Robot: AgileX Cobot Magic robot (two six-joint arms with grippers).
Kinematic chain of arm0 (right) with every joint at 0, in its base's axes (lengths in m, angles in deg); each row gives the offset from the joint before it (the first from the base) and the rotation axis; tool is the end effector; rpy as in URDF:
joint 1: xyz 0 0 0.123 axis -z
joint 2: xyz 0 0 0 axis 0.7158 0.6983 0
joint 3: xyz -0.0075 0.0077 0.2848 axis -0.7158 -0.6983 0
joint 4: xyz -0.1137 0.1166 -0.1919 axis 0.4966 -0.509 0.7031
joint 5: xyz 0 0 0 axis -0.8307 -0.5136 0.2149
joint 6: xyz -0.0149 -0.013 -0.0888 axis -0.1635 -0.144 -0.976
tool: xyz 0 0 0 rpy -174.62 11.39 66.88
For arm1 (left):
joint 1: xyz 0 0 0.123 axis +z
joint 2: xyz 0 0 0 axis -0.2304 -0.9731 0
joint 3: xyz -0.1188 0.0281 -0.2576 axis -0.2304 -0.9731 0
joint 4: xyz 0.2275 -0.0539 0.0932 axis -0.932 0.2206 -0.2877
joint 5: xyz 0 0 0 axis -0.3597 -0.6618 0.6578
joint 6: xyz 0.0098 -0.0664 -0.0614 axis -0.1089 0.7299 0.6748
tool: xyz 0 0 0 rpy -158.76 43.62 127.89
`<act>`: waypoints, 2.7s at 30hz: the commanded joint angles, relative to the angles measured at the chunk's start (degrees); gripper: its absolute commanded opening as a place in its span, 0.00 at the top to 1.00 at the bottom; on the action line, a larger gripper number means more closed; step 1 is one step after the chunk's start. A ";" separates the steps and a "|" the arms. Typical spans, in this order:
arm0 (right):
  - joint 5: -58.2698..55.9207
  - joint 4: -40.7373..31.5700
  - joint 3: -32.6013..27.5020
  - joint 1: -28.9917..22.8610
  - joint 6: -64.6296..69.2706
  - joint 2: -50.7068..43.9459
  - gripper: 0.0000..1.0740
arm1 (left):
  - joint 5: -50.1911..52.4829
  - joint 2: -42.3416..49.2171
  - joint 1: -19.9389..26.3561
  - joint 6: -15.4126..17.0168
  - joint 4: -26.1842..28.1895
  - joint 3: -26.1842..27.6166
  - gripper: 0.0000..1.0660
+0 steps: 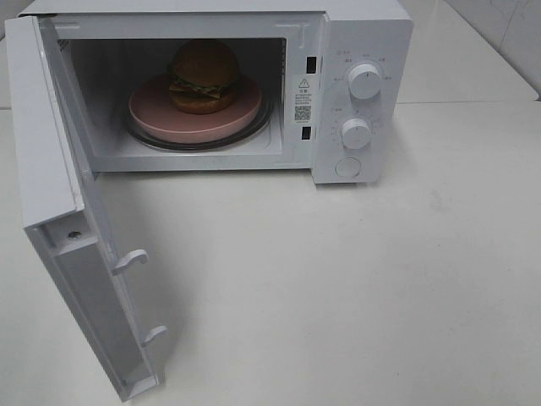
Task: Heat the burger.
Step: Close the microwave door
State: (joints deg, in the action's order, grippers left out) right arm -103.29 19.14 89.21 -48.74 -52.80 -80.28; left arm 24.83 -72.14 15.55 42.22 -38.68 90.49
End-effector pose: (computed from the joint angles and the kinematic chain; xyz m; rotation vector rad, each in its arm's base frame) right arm -0.0036 -0.0022 0.2837 -0.0034 1.9735 0.0345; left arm -0.0084 -0.0070 0.2823 -0.0342 2.0254 -0.0731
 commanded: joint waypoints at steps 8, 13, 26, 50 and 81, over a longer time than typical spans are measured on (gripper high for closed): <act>0.29 0.11 -0.34 0.34 -0.86 -1.60 0.30 | -0.11 0.29 -0.06 0.00 0.00 -0.06 0.06; 0.29 0.11 -0.34 0.34 -0.86 -1.60 0.30 | 1.26 -1.66 -0.06 0.00 0.40 0.97 0.06; 0.29 0.11 -0.34 0.34 -0.86 -1.60 0.30 | 9.63 -12.09 -0.06 0.00 0.46 1.38 0.56; 0.29 0.11 -0.34 0.34 -0.86 -1.60 0.30 | 61.25 -34.84 -0.06 -3.67 -1.20 -14.27 1.00; 0.29 0.11 -0.34 0.34 -0.86 -1.60 0.30 | 103.59 -70.42 -0.06 12.03 -30.31 -18.05 1.00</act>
State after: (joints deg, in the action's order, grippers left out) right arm -103.29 19.14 89.21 -48.74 -52.80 -80.28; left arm 126.82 -142.32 15.55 53.68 -68.13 72.56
